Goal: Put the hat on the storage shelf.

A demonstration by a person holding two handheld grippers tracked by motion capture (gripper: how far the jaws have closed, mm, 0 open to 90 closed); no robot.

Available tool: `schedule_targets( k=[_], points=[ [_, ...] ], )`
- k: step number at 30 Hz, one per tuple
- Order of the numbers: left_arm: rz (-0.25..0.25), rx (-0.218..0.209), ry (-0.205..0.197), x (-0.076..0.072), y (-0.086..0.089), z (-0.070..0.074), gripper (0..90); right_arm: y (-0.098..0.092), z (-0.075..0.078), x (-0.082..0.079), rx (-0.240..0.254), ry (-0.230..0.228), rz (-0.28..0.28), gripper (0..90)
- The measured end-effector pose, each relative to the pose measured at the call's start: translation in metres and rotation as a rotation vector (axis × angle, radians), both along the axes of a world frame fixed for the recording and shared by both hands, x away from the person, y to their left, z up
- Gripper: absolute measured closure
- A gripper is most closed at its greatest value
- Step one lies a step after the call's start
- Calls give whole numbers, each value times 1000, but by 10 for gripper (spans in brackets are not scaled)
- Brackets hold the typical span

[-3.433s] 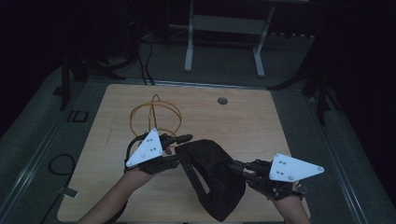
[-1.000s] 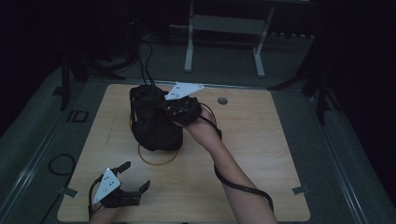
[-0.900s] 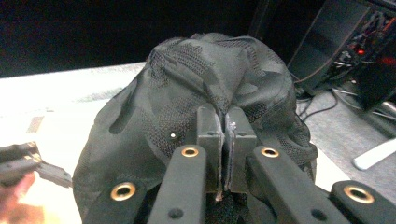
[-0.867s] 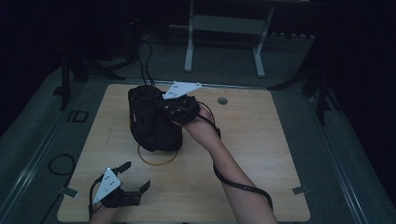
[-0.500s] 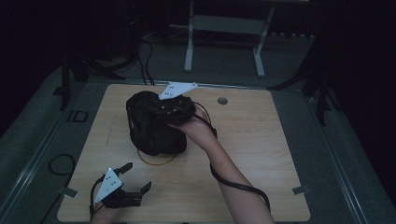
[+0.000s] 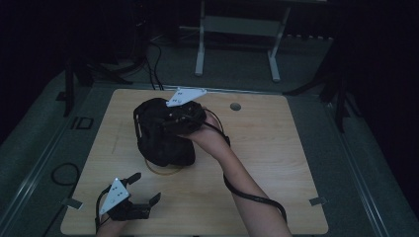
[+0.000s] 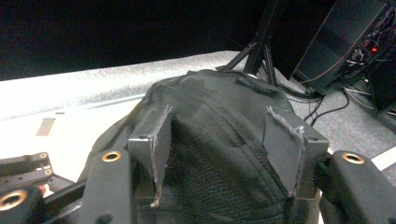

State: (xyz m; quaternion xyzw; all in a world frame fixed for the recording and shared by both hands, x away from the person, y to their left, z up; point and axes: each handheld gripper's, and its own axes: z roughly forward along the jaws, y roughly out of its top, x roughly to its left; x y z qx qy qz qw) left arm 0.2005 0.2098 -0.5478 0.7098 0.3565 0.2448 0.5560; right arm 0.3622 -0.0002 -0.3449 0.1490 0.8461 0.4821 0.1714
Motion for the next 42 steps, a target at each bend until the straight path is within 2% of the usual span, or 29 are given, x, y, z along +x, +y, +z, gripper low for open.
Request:
schedule_targets(
  k=[5,16,20,27,33,42],
  points=[
    [-1,-4,3,0,0,0,41,-4,1,0,6,13,6,393],
    [-16,-3,15,0,-5,-1,42,-22,-5,0,45,67,11,273],
    [-17,0,15,1,-5,-1,41,-32,-7,-1,61,86,43,151],
    [-19,3,17,0,-6,-2,42,-54,-14,-2,99,88,31,135],
    [-23,6,20,0,-8,-2,42,-67,-24,-4,77,57,13,135],
    [-20,11,22,1,-8,-3,46,-86,-42,-12,72,62,-8,134]
  ],
)
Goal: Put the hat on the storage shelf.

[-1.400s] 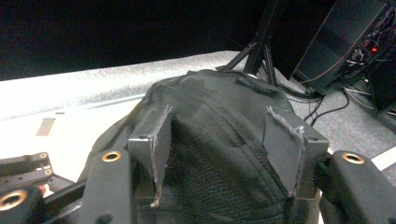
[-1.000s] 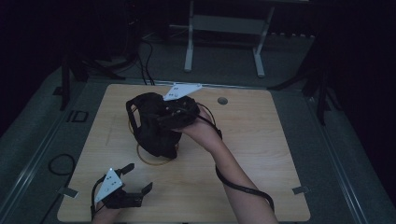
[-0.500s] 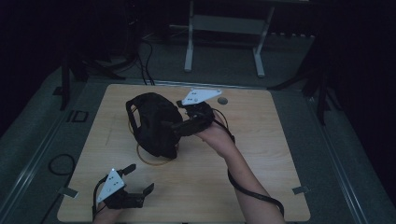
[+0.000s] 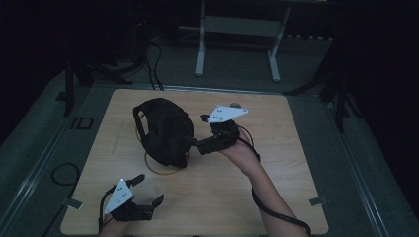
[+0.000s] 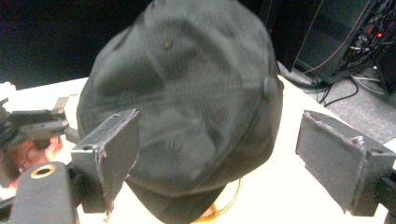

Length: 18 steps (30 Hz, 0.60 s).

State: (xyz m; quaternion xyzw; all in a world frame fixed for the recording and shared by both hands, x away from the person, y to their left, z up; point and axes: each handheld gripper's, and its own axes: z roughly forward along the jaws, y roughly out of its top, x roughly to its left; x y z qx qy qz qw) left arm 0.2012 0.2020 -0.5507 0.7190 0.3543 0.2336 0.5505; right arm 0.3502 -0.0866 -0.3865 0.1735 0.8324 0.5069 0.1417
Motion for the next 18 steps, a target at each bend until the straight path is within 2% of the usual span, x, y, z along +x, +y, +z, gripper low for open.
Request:
schedule_targets(
  k=[5,12,18],
  points=[
    [-2,4,0,0,0,-1,46,-7,-15,-7,-14,12,0,134],
    [2,10,0,0,1,-1,46,-20,-39,-15,1,47,-6,131],
    [4,18,6,1,3,-2,46,-30,-58,-21,8,60,-9,131]
  ],
)
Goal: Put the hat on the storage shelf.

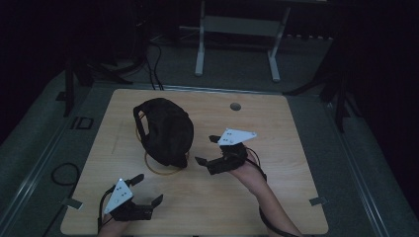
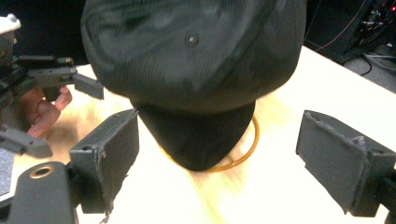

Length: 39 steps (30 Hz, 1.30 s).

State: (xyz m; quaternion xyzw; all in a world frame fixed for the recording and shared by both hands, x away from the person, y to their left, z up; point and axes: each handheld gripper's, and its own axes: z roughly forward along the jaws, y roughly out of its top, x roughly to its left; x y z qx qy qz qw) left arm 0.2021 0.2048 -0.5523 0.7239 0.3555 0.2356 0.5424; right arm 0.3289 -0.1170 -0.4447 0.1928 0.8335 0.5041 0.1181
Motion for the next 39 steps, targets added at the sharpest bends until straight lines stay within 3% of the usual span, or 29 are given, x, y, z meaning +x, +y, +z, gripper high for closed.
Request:
schedule_targets(
  k=[17,29,32,39],
  points=[
    [-20,20,15,1,0,-2,46,-23,-54,-24,-20,45,33,111],
    [-27,23,33,2,-2,-5,46,-40,-83,-32,-47,95,39,111],
    [-28,24,31,2,-2,-5,46,-45,-89,-35,-78,77,41,111],
    [-29,19,34,2,-3,-5,46,-60,-99,-39,-68,93,20,112]
  ],
)
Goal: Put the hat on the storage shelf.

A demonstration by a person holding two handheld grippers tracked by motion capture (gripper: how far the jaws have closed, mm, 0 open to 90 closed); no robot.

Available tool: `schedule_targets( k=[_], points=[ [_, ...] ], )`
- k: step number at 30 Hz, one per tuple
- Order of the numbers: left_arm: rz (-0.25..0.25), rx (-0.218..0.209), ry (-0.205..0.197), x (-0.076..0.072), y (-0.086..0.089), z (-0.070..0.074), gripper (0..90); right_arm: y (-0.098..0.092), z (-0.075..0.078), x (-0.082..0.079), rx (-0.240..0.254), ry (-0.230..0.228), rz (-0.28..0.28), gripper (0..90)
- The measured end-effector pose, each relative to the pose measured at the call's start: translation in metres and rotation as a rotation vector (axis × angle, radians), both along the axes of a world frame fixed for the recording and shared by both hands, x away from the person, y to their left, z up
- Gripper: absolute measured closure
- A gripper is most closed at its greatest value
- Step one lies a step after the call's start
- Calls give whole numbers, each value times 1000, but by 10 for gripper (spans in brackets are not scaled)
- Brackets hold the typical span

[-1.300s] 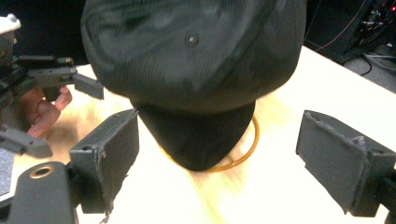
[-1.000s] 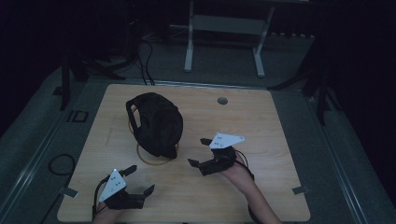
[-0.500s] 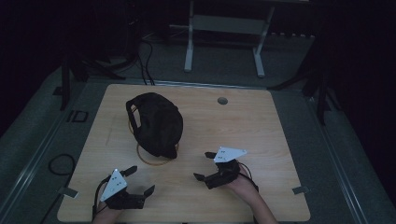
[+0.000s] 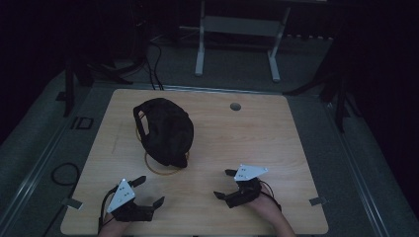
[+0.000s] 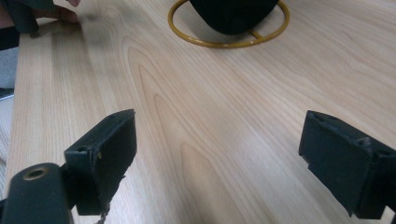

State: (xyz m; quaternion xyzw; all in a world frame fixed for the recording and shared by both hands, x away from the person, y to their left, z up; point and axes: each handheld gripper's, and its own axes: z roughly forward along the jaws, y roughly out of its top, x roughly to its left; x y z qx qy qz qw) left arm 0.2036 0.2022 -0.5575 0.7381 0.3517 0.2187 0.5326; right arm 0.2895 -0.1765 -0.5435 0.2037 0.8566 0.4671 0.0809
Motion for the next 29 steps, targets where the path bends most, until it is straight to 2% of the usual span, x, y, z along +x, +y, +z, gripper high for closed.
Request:
schedule_targets(
  k=[4,10,17,22,26,29],
  points=[
    [-2,0,2,0,0,0,46,-8,-5,-3,-22,6,-1,128],
    [-3,0,-1,0,-1,0,46,-19,-4,-7,2,2,-15,128],
    [-2,-4,4,0,-1,0,46,-38,-6,-13,41,-3,-73,128],
    [-3,-3,5,0,-1,-1,46,-48,-7,-15,41,-23,-92,128],
    [-2,0,7,0,-1,-1,46,-50,-8,-13,51,-18,-97,128],
    [-3,-1,7,0,-1,-1,46,-48,-10,-13,36,-17,-96,128]
  ],
)
